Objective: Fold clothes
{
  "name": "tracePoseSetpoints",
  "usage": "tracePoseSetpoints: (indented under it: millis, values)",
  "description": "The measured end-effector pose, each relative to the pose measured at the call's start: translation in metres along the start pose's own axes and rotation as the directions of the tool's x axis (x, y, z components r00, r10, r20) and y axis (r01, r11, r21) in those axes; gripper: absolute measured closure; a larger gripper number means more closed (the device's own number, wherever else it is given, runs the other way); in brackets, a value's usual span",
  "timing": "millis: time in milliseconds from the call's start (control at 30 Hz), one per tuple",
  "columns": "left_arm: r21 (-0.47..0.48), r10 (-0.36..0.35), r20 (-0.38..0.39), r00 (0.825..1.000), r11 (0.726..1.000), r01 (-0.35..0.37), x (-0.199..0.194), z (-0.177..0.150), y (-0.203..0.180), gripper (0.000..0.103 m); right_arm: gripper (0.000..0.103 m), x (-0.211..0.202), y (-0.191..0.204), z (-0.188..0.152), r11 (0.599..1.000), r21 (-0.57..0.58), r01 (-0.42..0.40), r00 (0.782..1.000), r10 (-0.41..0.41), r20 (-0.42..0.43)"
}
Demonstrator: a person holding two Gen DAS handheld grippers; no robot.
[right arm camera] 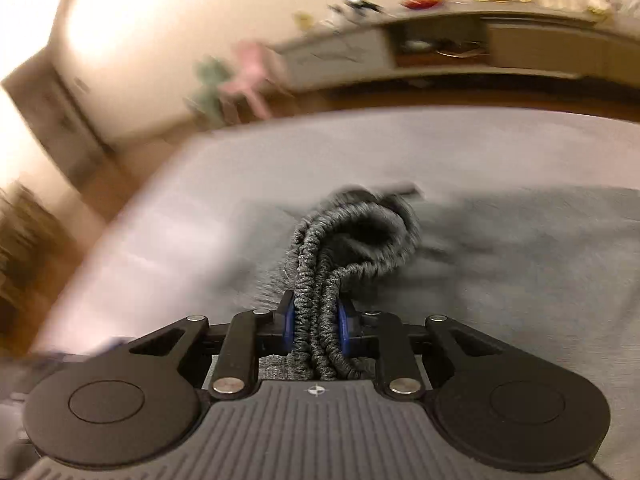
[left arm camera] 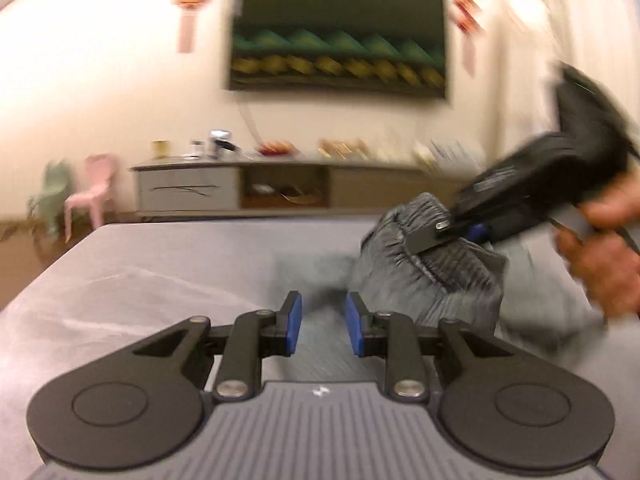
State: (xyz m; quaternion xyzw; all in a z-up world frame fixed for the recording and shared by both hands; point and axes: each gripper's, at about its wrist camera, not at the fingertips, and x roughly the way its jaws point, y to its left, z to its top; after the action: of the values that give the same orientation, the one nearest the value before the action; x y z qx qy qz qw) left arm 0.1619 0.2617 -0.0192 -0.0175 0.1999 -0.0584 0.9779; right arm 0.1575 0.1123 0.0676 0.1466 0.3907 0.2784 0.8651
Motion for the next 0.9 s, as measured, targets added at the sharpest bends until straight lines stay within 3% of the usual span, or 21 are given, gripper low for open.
tracePoseSetpoints:
  millis: [67, 133, 233, 300, 400, 500, 533, 567, 667, 767, 833, 900]
  values:
    - [-0.064, -0.028, -0.007, 1.0, 0.998, 0.028, -0.003, 0.004, 0.015, 0.079, 0.082, -0.008, 0.009, 0.013, 0.991, 0.057, -0.123, 0.991, 0.119, 0.057]
    - [-0.109, -0.067, -0.026, 0.997, 0.992, 0.064, -0.004, 0.007, 0.025, 0.079, 0.082, -0.012, -0.008, 0.017, 0.987, 0.114, -0.117, 0.99, 0.107, 0.089]
    - [-0.035, -0.112, -0.12, 0.986, 0.993, 0.109, 0.006, 0.0, 0.009, 0.079, 0.081, -0.003, -0.058, -0.004, 0.981, 0.187, 0.057, 0.998, -0.059, 0.003]
    - [0.035, -0.111, -0.175, 0.978, 0.992, 0.119, 0.015, -0.005, -0.004, 0.079, 0.079, 0.006, -0.082, -0.024, 0.968, 0.177, 0.178, 0.984, -0.169, -0.064]
    - [0.123, -0.099, -0.215, 0.972, 0.984, 0.127, 0.022, -0.012, -0.018, 0.078, 0.077, -0.003, -0.087, -0.029, 0.972, 0.166, 0.166, 0.986, -0.161, -0.043]
    - [0.16, -0.09, -0.255, 0.963, 0.978, 0.134, 0.029, -0.02, -0.023, 0.077, 0.068, -0.007, -0.065, -0.015, 0.975, 0.05, 0.218, 0.976, -0.217, -0.026]
    - [0.16, -0.091, -0.273, 0.958, 0.977, 0.139, 0.031, -0.024, -0.023, 0.077, 0.059, -0.009, -0.052, -0.007, 0.97, 0.018, 0.244, 0.97, -0.244, 0.0]
    - [0.159, -0.092, -0.291, 0.952, 0.977, 0.143, 0.033, -0.027, -0.023, 0.077, 0.046, -0.012, -0.04, 0.001, 0.962, -0.012, 0.272, 0.962, -0.271, 0.034]
    - [0.188, -0.1, -0.308, 0.946, 0.968, 0.164, 0.037, -0.034, -0.028, 0.077, 0.037, -0.019, 0.0, 0.026, 0.935, -0.073, 0.347, 0.927, -0.33, 0.177]
    - [0.207, -0.104, -0.312, 0.944, 0.963, 0.174, 0.038, -0.038, -0.031, 0.077, 0.033, 0.013, 0.035, 0.046, 0.915, -0.249, 0.318, 0.946, -0.288, 0.149]
    - [0.197, -0.11, -0.32, 0.941, 0.964, 0.18, 0.039, -0.039, -0.028, 0.077, 0.034, 0.053, 0.055, 0.053, 0.877, -0.389, 0.281, 0.959, -0.276, 0.07]
    - [0.18, -0.119, -0.331, 0.936, 0.966, 0.187, 0.041, -0.037, -0.025, 0.077, 0.043, 0.097, 0.065, 0.058, 0.837, -0.491, 0.242, 0.954, -0.297, -0.036]
